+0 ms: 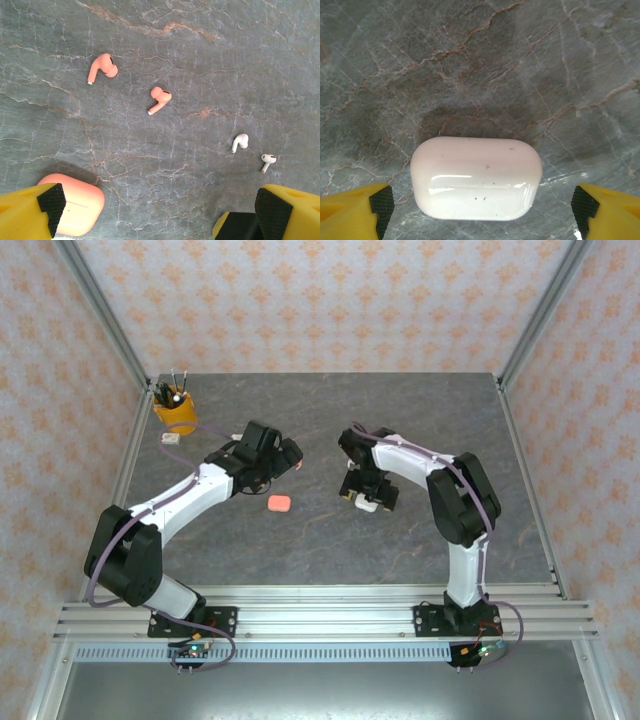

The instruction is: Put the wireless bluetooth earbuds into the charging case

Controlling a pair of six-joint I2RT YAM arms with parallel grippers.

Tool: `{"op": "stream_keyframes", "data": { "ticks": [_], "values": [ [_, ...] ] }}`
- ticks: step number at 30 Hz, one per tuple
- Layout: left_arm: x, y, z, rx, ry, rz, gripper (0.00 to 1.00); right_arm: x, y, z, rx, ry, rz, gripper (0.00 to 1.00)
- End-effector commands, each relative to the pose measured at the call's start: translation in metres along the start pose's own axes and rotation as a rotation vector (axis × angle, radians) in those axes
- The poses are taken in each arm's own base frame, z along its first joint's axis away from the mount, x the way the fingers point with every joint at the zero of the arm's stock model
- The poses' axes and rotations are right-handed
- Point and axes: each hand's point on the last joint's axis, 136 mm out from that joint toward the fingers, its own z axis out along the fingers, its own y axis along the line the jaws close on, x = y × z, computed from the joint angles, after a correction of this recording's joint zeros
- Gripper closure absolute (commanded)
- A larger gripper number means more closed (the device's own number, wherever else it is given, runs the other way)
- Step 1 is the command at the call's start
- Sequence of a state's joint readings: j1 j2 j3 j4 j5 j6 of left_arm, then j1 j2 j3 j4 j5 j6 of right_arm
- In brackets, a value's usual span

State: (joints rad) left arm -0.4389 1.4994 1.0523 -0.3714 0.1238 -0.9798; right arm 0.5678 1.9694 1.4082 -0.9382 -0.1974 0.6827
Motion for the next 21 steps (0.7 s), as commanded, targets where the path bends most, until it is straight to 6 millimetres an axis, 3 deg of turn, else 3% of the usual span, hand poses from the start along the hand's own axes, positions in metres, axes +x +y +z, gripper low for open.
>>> {"op": "stream_keyframes", "data": {
  "ticks": [1,11,21],
  "values": [
    [-0.001,-0.009,-0.002,0.012,-0.006,-0.013,0.00,-0.003,0.006,0.003,-0.008,0.000,-0.009,0.09],
    [0.004,-0.014,0.000,0.011,0.008,-0.011,0.00,-0.005,0.013,0.011,-0.038,0.000,-0.030,0.22],
    [0.022,-0.024,0.008,0.000,0.016,0.000,0.00,-0.004,0.026,0.001,-0.111,0.011,-0.053,0.32]
  ]
}}
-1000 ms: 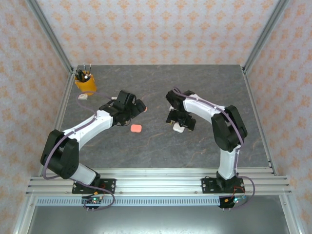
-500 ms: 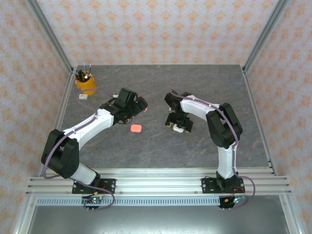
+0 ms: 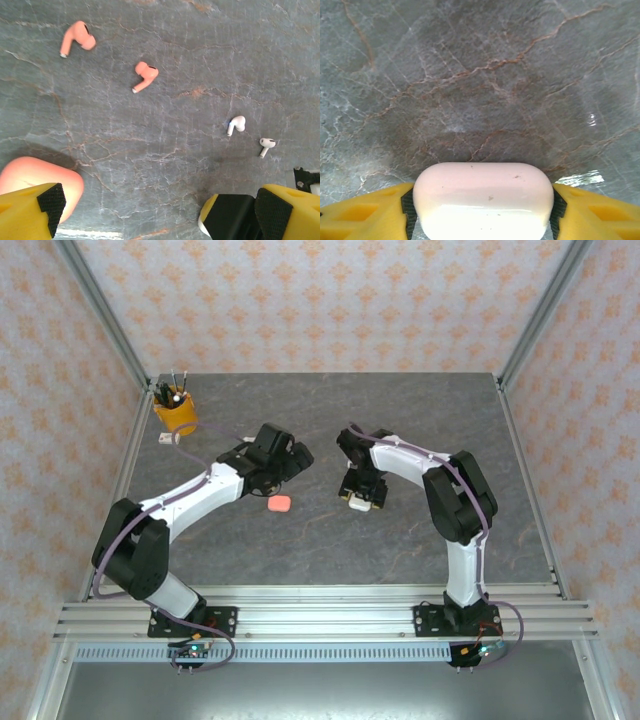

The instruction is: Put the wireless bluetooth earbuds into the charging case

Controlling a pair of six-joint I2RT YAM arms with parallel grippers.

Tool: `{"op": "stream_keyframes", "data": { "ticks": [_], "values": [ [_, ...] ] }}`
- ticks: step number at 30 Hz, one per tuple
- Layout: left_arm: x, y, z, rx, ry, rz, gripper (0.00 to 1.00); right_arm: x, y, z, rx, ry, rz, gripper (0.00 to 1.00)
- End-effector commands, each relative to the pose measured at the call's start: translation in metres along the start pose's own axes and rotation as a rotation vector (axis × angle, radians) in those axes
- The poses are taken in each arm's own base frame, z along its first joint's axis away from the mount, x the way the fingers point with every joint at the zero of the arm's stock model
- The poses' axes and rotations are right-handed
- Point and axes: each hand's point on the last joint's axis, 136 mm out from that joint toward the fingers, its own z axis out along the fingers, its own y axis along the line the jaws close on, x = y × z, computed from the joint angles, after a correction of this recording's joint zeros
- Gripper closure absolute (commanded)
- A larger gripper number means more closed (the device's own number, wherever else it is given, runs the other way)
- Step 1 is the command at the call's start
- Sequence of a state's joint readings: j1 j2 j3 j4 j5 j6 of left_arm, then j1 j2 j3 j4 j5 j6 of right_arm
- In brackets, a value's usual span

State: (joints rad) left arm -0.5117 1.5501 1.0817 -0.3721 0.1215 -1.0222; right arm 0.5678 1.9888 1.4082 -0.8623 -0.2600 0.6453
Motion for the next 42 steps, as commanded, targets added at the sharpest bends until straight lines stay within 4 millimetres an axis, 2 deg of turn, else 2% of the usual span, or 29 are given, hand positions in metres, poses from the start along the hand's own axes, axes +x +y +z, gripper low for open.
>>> {"op": "stream_keyframes", "data": {
  "ticks": [1,5,8,17,30,42],
  "values": [
    [-0.002,-0.010,-0.001,-0.005,-0.030,-0.014,0.00,-0.001,0.008,-0.004,-0.037,0.006,-0.015,0.32],
    [0.005,-0.013,0.000,-0.006,-0.028,-0.011,0.00,0.005,0.011,-0.005,-0.063,0.029,-0.019,0.29],
    [0.008,-0.014,-0.001,-0.008,-0.030,-0.008,0.00,0.007,0.007,-0.007,-0.059,0.025,-0.020,0.25],
    [0.010,-0.012,-0.008,-0.007,-0.037,-0.005,0.00,0.014,-0.008,0.001,-0.013,0.024,-0.019,0.25],
    [0.010,-0.011,-0.009,0.000,-0.041,-0.006,0.00,0.011,-0.016,0.013,0.047,0.027,-0.024,0.25],
    [0.009,-0.014,-0.008,0.014,-0.047,-0.007,0.00,0.008,-0.015,0.015,0.105,0.022,-0.054,0.23]
  ]
}}
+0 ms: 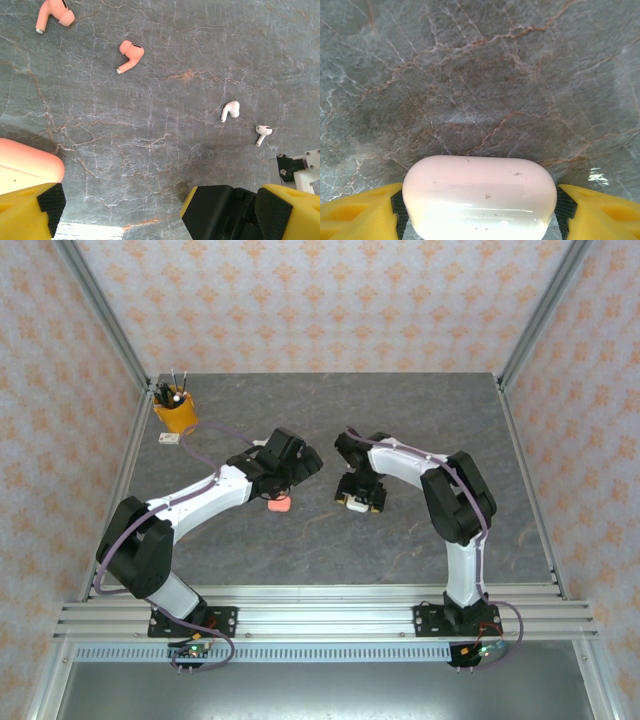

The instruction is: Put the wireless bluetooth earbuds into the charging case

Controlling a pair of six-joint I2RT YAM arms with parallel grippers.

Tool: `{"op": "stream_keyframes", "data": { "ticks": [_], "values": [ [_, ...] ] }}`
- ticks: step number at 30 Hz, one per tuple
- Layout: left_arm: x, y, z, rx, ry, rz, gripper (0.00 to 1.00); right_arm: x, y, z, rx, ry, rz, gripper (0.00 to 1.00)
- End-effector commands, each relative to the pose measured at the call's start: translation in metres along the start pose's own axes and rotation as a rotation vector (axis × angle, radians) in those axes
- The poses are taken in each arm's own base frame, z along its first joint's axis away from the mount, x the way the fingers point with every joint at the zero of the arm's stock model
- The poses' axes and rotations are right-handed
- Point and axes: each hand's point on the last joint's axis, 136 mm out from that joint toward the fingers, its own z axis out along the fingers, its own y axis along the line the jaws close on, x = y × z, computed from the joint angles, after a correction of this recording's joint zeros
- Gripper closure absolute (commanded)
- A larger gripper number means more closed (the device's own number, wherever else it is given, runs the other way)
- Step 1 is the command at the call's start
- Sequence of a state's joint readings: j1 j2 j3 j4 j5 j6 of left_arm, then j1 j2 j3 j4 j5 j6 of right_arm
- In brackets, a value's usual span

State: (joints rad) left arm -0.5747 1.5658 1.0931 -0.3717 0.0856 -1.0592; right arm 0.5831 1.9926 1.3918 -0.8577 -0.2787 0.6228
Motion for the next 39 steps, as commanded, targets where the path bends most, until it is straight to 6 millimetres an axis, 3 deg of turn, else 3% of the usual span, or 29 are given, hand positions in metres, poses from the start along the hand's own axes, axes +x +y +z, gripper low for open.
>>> {"op": "stream_keyframes", "data": {
  "ticks": [1,14,22,39],
  "values": [
    [-0.008,-0.003,-0.010,0.012,-0.049,-0.022,0.00,-0.003,-0.016,0.009,0.108,-0.006,-0.018,0.23],
    [-0.005,-0.002,-0.007,0.017,-0.041,-0.015,0.00,-0.011,-0.015,0.013,0.147,-0.014,-0.032,0.25],
    [-0.004,-0.002,-0.005,0.017,-0.031,-0.007,0.00,-0.014,-0.011,0.014,0.144,-0.016,-0.042,0.33],
    [0.000,0.004,0.001,0.018,-0.030,0.018,0.00,-0.019,0.008,-0.034,-0.010,-0.119,0.069,0.37]
  ]
}}
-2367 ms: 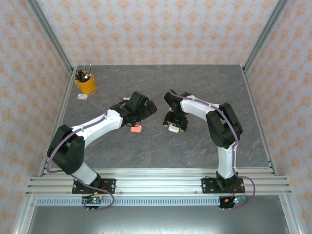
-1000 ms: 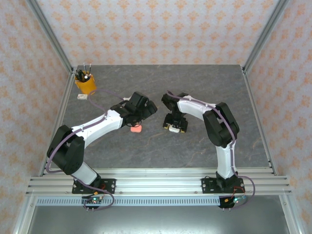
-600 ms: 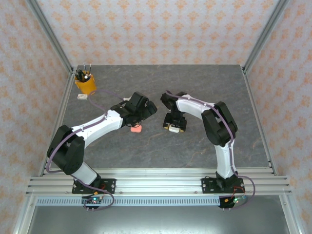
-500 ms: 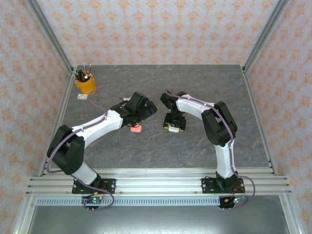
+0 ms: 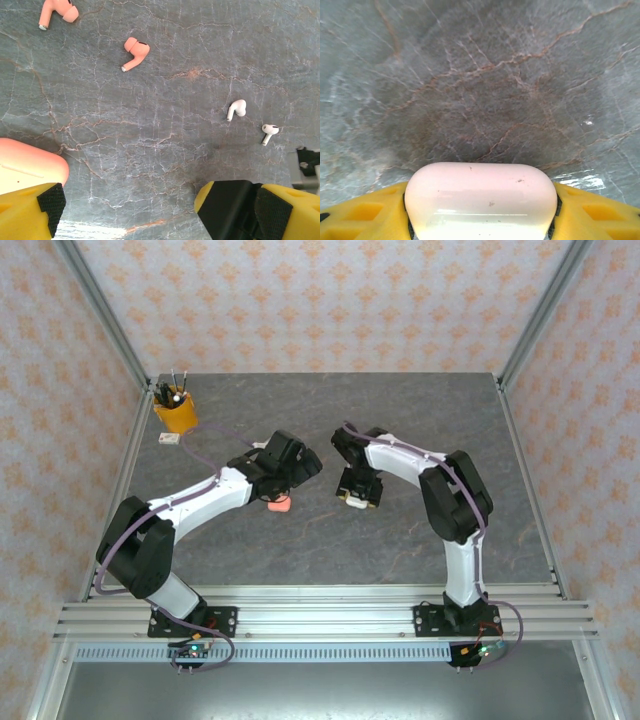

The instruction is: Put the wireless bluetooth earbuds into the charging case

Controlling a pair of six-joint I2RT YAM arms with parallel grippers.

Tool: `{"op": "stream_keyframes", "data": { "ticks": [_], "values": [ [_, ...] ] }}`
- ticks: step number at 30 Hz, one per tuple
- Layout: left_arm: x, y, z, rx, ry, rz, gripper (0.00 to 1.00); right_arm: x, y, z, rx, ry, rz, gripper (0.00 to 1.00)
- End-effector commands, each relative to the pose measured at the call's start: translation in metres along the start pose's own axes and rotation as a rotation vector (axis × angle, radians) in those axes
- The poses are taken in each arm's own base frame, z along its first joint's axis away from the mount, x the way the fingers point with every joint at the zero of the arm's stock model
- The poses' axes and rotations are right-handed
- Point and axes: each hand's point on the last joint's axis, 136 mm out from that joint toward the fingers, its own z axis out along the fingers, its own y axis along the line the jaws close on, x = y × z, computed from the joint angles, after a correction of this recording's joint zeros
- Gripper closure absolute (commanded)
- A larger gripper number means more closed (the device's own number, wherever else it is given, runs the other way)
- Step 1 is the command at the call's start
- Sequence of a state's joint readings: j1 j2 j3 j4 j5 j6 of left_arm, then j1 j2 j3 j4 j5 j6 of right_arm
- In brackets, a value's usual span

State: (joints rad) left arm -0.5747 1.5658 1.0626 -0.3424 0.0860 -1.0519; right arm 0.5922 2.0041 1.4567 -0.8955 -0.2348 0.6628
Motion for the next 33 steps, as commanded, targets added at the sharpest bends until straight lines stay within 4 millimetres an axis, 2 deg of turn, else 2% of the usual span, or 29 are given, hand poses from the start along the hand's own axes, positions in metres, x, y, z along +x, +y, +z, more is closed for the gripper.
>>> {"op": "stream_keyframes", "data": {
  "ticks": [1,12,23,33],
  "values": [
    [-0.002,-0.002,-0.002,0.027,-0.029,0.012,0.00,-0.013,0.002,-0.025,-0.032,-0.083,0.047,0.37],
    [0.026,-0.007,0.022,0.212,0.039,0.002,0.00,-0.035,0.013,-0.031,-0.104,-0.095,0.166,0.37],
    [0.058,-0.042,0.037,0.375,0.057,0.108,0.00,-0.053,0.019,-0.038,-0.217,-0.055,0.306,0.37],
    [0.065,-0.071,0.052,0.512,-0.021,0.121,0.04,-0.060,0.025,-0.048,-0.306,0.001,0.393,0.37]
  ]
}}
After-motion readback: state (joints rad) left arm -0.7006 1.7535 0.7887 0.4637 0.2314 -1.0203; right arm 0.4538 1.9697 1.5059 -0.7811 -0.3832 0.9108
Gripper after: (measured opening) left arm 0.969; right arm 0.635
